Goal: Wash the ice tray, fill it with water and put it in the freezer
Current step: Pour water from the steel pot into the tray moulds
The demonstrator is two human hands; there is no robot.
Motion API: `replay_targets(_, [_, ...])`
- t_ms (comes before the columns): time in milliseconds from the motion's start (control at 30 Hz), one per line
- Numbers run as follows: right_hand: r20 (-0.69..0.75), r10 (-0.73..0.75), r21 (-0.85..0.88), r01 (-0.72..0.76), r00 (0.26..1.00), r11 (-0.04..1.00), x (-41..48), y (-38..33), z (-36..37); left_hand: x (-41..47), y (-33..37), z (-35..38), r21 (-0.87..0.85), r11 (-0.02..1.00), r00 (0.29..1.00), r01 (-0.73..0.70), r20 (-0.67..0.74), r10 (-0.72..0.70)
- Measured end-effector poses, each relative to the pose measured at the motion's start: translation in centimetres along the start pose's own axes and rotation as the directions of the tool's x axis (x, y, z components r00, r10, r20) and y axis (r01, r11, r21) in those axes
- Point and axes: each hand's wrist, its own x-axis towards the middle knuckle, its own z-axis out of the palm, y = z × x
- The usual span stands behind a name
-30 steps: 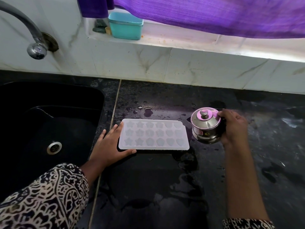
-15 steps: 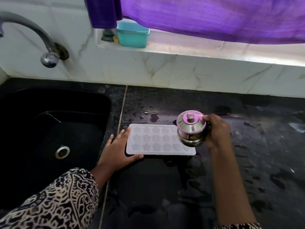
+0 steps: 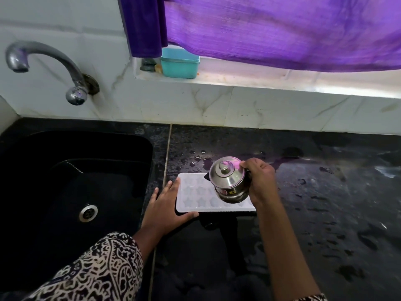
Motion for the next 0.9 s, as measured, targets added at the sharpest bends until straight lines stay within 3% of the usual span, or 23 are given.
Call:
replay_targets(367, [0.061, -0.085, -0.233, 0.097, 0.995, 0.968, -1.0, 0.1, 2.0, 0.0, -0.1, 0.0, -0.009, 1.000, 1.000, -0.001, -0.008, 0.001])
replay_targets(900, [0.164, -0.104, -0.385, 0.160, 0.981, 0.909, -1.3, 1.7, 3.6, 0.0, -0.3, 0.1, 0.003, 1.000, 1.000, 0.002, -0.020, -0.002])
